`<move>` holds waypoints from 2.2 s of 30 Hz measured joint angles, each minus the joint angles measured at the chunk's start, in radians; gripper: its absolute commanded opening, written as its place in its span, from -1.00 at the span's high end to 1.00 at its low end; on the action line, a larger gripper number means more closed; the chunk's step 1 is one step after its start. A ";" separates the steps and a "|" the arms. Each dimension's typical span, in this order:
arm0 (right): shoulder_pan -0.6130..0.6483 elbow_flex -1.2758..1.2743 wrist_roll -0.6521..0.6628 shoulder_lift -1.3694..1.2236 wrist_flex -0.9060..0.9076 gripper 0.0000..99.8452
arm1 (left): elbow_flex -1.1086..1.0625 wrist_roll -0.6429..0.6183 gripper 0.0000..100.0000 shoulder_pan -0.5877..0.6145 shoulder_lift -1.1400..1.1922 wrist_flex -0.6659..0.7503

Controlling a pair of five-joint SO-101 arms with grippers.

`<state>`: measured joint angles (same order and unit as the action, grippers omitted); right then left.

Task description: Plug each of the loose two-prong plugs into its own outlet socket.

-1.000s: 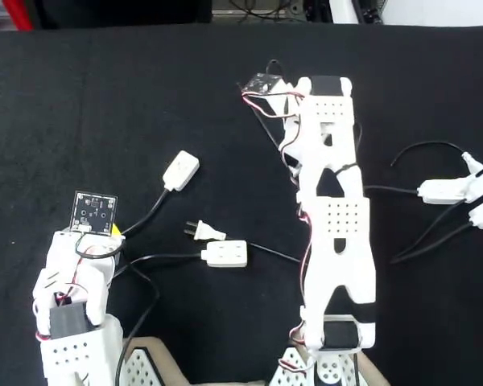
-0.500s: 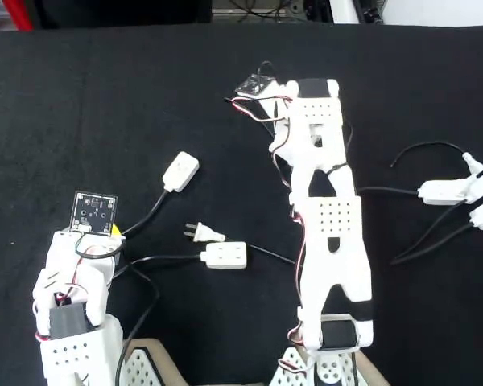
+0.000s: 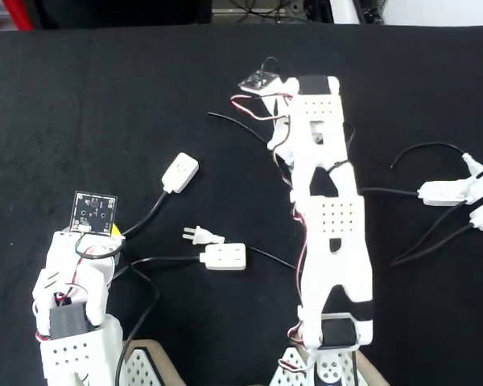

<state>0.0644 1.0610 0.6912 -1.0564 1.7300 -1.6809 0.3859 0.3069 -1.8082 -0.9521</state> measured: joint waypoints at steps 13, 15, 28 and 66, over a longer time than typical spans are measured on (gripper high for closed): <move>0.031 -0.311 -0.002 0.308 0.002 0.98 | 0.000 0.000 0.66 0.000 0.000 0.000; 0.048 -0.336 -0.002 0.353 0.002 0.98 | 0.000 0.000 0.66 0.000 0.000 0.000; 0.109 -0.563 -0.121 0.747 -0.061 0.98 | 0.000 0.000 0.66 0.000 0.000 0.000; 0.474 -2.269 -1.143 2.022 -1.553 0.97 | 0.000 0.000 0.65 -0.282 0.000 0.014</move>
<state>0.5386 -1.2083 -0.4519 0.9659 0.1772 -1.6809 0.3859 0.0245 -1.8082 -0.9383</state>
